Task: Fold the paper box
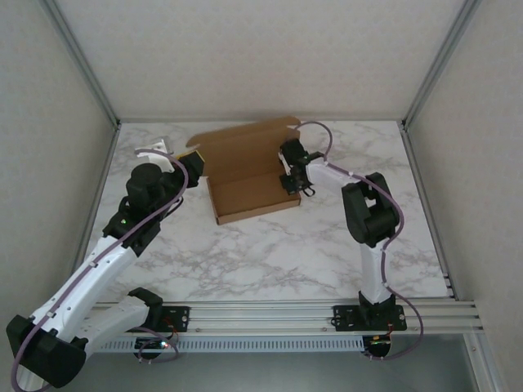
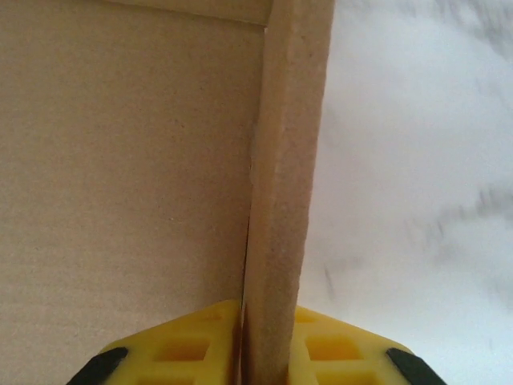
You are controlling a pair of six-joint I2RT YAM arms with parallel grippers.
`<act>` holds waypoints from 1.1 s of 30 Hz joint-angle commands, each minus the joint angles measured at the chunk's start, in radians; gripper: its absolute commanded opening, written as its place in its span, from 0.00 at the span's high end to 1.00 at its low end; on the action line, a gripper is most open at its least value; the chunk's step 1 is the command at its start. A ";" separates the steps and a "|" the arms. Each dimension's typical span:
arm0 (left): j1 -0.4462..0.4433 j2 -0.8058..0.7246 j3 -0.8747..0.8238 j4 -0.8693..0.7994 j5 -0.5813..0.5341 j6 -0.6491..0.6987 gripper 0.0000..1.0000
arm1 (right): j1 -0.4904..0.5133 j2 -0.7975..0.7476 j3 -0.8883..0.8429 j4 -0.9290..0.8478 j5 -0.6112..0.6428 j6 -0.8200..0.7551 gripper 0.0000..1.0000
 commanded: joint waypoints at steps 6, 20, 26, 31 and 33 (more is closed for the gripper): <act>0.008 -0.017 -0.045 0.068 0.027 -0.015 0.58 | 0.031 -0.091 -0.127 0.020 0.115 0.068 0.61; 0.008 -0.052 -0.068 0.064 0.004 0.012 0.57 | 0.024 -0.030 -0.045 0.032 0.090 0.110 0.70; 0.008 -0.054 -0.068 0.065 0.007 0.015 0.58 | 0.024 0.007 -0.011 -0.014 0.115 0.096 0.78; 0.008 -0.057 -0.071 0.065 0.004 0.015 0.58 | 0.034 0.028 -0.006 -0.044 0.175 0.077 0.87; 0.008 -0.056 -0.073 0.067 0.004 0.017 0.58 | 0.043 0.027 -0.005 -0.055 0.220 0.073 0.89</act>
